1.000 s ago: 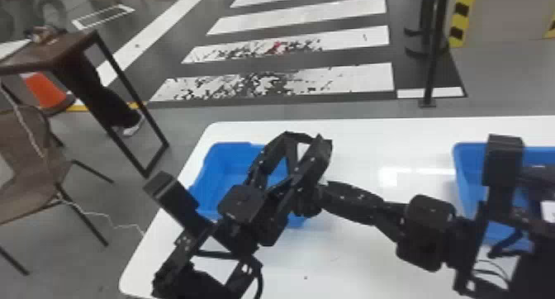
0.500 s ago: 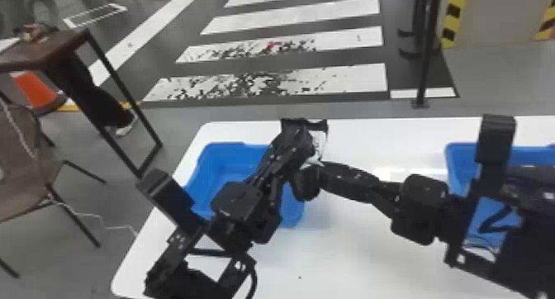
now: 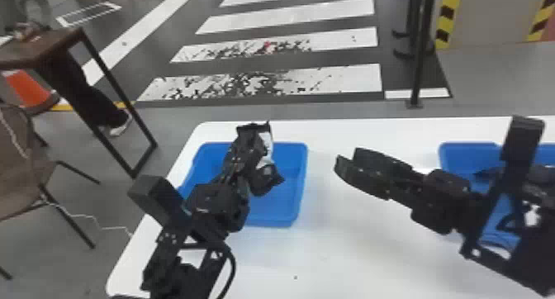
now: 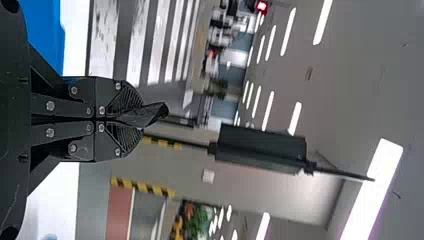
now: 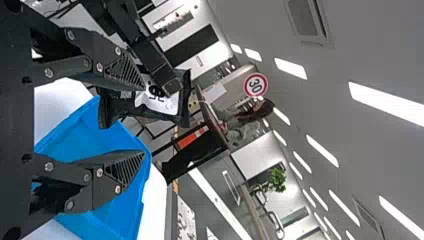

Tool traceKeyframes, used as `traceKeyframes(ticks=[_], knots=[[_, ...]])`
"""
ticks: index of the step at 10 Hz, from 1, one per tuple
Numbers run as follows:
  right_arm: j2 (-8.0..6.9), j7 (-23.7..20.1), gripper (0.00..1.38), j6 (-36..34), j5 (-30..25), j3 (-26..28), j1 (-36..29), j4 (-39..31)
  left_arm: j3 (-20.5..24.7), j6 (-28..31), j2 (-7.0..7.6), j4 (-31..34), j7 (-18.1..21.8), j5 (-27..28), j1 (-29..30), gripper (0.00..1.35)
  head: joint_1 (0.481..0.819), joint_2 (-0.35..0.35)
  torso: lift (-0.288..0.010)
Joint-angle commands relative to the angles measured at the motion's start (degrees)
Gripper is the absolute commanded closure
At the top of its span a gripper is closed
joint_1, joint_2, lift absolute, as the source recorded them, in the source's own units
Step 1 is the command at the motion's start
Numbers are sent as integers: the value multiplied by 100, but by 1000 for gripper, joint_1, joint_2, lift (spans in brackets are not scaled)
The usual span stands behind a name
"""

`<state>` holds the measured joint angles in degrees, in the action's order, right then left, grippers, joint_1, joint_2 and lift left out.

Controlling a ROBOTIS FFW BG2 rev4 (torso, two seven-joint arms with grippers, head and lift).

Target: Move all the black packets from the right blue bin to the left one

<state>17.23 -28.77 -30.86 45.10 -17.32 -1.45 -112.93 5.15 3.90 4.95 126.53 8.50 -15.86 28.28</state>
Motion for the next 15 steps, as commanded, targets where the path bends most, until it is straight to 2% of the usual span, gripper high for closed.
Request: traceKeyframes(ticks=[1, 2, 3, 4, 5, 6, 7, 8, 9, 10, 11, 13, 15], knots=[[-9, 3, 105, -204, -53, 224, -122, -34, 342, -573, 6, -1283, -121, 912, -564, 1216, 695, 311, -140], [-9, 3, 105, -261, -122, 338, -192, -104, 479, -826, 33, -1761, -253, 1541, -845, 1214, 695, 338, -140], [-9, 3, 105, -289, -111, 395, -234, -104, 491, -1122, 68, -2254, -402, 1735, -1113, 1174, 695, 350, -140], [-9, 3, 104, -331, -145, 429, -262, -132, 491, -1178, 68, -2493, -473, 1689, -1267, 746, 695, 350, -140], [-17, 3, 102, -415, -236, 521, -304, -174, 491, -1361, 68, -2493, -473, 1541, -1253, 194, 695, 350, -140], [-35, 3, 94, -443, -282, 646, -361, -188, 399, -1980, 59, -2493, -473, 1232, -1141, 30, 695, 350, -140], [-61, 3, 96, -443, -339, 886, -459, -188, 297, -2444, 33, -2338, -306, 707, -986, 131, 695, 350, -140], [-105, 12, 99, -471, -648, 1195, -543, -273, 365, -2303, -38, -1635, 46, 489, -620, 185, 695, 340, -140], [-158, 91, 99, -696, -1048, 1583, -642, -484, 399, -1515, -64, -454, 222, 558, -2, 186, 695, 302, -140], [-246, 302, 101, -950, -1425, 2029, -783, -779, 354, -953, -90, 278, 248, 421, 547, 186, 695, 257, -140], [-316, 513, 101, -1245, -1859, 2452, -895, -1046, 262, -855, -161, 517, 275, 181, 884, 186, 695, 230, -140], [-369, 908, 102, -1695, -2681, 2989, -853, -1046, 399, -672, -292, 587, 345, 215, 1067, 186, 695, 91, -140], [-404, 1383, 101, -2426, -3127, 3137, -740, -1004, 434, -728, -292, 587, 345, 215, 1095, 186, 695, -19, -140]])
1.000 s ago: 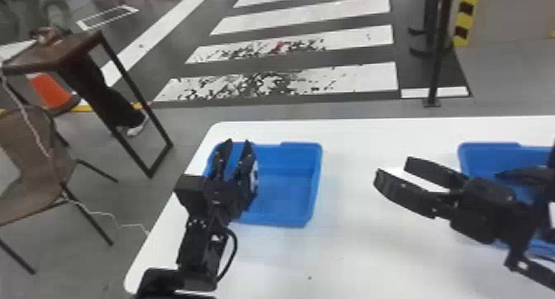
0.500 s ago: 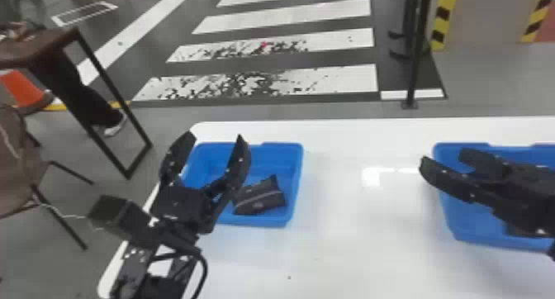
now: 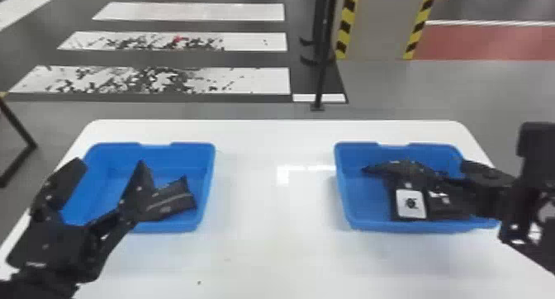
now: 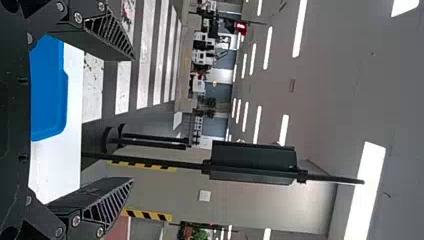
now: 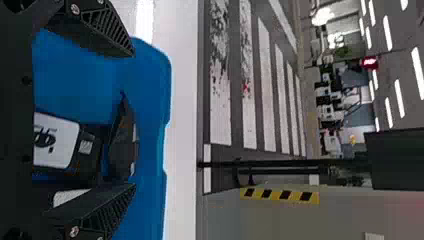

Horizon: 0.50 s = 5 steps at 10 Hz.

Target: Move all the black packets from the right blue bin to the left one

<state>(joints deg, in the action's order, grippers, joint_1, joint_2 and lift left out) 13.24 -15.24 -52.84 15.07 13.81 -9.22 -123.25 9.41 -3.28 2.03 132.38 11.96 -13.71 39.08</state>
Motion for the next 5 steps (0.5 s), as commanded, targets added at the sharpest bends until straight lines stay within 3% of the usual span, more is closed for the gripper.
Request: traceKeyframes(ticks=[1, 5], knots=[[-5, 180, 102, -510, -307, 25, 205, 253, -27, 4, -1, 2, 0, 23, 15, 186, 695, -39, -140], [109, 215, 170, -1002, -136, -306, 852, 1167, -118, -10, 43, 2, 79, 91, -69, 186, 695, -111, -140]])
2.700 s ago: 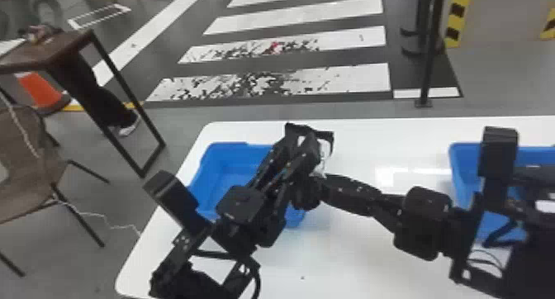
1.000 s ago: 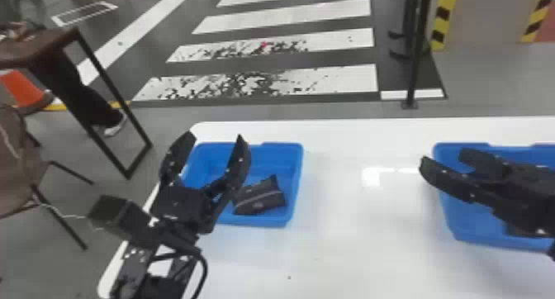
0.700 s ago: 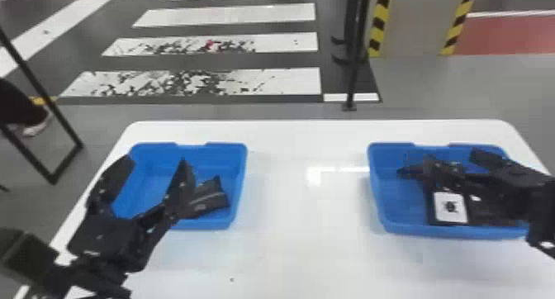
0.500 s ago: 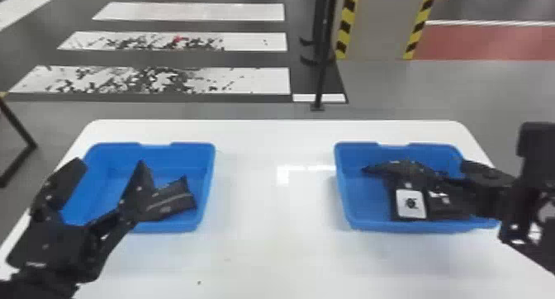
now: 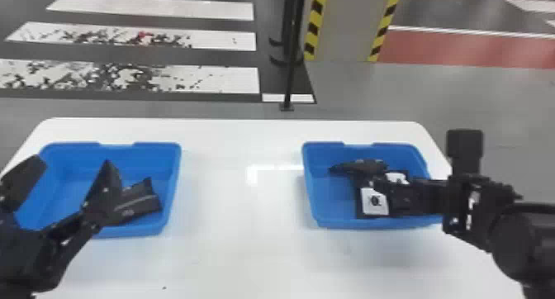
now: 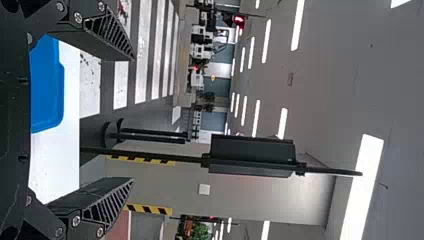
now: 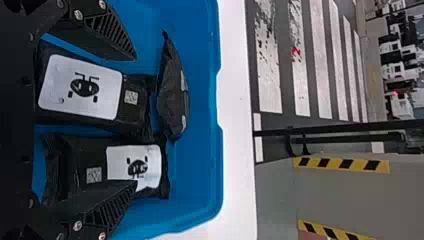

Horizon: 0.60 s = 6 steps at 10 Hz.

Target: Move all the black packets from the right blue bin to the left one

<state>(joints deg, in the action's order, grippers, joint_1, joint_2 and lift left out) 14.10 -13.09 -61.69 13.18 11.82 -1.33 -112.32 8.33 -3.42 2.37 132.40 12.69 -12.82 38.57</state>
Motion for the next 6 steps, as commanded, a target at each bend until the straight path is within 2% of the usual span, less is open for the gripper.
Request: traceKeyframes(ticks=[1, 2, 6], knots=[[23, 0, 185, -201, 76, -234, 105, 144, -22, 5, 18, 0, 5, 25, -18, 186, 695, -104, -140], [49, 0, 186, -299, 247, -382, 147, 228, -22, 5, 26, 0, 5, 37, -32, 186, 695, -89, -140], [84, 149, 200, -693, 167, -656, 260, 312, -34, 19, 44, -14, 14, 48, -32, 193, 695, -49, -140]])
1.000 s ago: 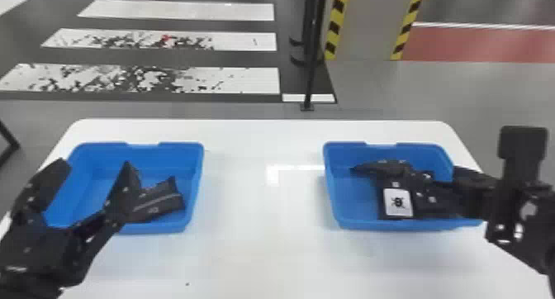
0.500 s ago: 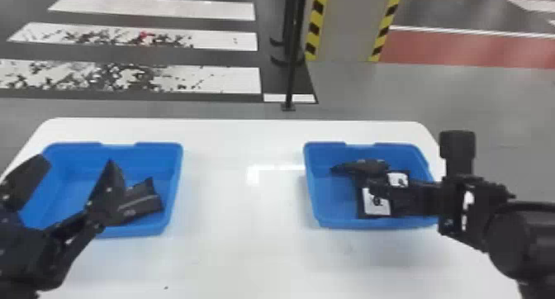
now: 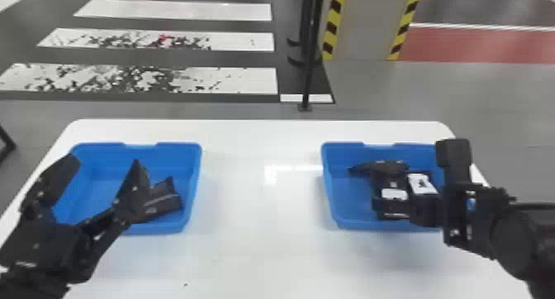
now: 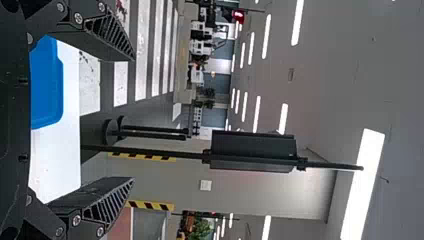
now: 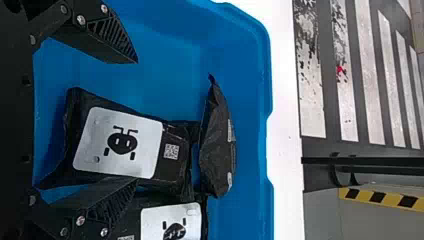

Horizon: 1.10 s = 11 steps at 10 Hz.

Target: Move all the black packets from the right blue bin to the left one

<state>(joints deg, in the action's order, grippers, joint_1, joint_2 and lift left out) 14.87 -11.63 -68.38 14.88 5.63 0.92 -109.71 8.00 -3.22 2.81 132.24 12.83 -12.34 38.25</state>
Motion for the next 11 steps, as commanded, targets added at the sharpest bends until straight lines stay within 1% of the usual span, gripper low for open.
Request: traceKeyframes(ticks=[1, 4, 6, 8, 9, 10, 11], knots=[[8, 20, 209, -24, -3, -61, 63, 79, 0, -16, 1, -13, 0, 0, 0, 193, 695, -46, -140], [8, 240, 245, -207, -3, -72, 161, 93, 0, -72, 1, -41, 0, 0, 14, 193, 695, -46, -140], [-1, 372, 317, -418, 55, -72, 161, 93, 0, -142, 1, -69, 0, 0, 14, 193, 695, -53, -140], [-19, 460, 374, -474, 203, -49, 175, 178, 0, -198, 1, -97, 0, 12, 14, 193, 695, -54, -140], [-28, 495, 446, -474, 317, -49, 203, 262, 0, -226, 1, -125, 0, 12, 14, 193, 695, -52, -140], [-28, 495, 637, -474, 409, -4, 245, 403, 0, -241, 1, -167, 0, 23, 0, 193, 695, -50, -140], [-28, 495, 759, -474, 534, 42, 288, 529, 0, -283, 1, -195, 0, 12, 0, 193, 695, -45, -140]])
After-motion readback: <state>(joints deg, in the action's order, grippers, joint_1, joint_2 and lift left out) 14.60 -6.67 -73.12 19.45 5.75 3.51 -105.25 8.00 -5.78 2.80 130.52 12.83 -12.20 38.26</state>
